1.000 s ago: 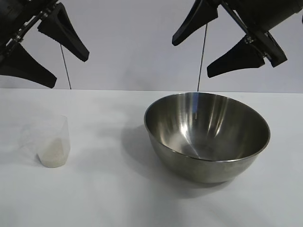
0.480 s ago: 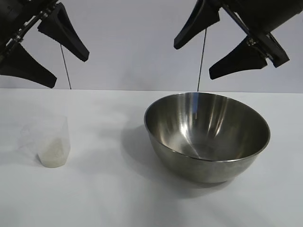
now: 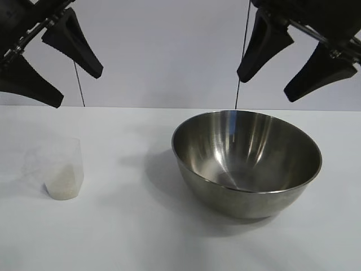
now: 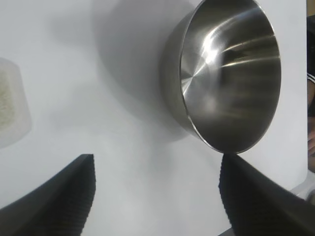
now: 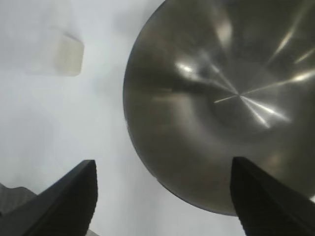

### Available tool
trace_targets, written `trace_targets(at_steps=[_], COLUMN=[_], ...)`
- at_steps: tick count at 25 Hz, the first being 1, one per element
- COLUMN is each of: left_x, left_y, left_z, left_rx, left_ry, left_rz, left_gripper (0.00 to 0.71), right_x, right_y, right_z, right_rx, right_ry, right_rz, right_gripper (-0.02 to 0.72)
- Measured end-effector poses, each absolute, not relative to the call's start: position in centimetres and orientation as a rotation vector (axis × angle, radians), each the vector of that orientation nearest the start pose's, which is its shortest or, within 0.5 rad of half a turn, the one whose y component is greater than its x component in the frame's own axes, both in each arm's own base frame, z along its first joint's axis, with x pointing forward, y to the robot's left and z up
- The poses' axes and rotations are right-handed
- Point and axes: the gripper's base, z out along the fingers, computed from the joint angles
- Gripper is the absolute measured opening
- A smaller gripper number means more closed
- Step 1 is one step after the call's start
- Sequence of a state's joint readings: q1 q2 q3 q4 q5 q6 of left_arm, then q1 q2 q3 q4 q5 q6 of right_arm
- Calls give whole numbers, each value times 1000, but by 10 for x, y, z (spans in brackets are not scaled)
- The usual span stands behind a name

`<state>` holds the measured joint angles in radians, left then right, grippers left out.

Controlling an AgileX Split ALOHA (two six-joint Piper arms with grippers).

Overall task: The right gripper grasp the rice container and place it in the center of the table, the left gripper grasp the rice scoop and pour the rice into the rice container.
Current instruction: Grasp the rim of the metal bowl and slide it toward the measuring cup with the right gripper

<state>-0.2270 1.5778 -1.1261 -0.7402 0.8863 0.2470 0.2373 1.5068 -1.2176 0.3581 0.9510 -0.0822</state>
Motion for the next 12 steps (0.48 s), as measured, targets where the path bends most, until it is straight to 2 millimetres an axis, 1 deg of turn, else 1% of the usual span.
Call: trace_targets(at_steps=[2,5,7,12], left_x=[299,299,299,299], left_y=[-118,-118,-118,-118], left_z=[267,267,267,267], left_rx=[118,119,119,119], left_ry=[2693,2693,2693,2693], left_rz=[-892,-893,-893,-893], left_gripper=[513,513,513,513], right_x=[295,296,297,307], right_y=[92,83,76,52], right_z=[304,304,302,293], right_rx=[-197,-167,-132,-4], right_ry=[2720,2750,2771,2806], right_rz=[410,294,269,243], right_gripper=[516,516,516,516])
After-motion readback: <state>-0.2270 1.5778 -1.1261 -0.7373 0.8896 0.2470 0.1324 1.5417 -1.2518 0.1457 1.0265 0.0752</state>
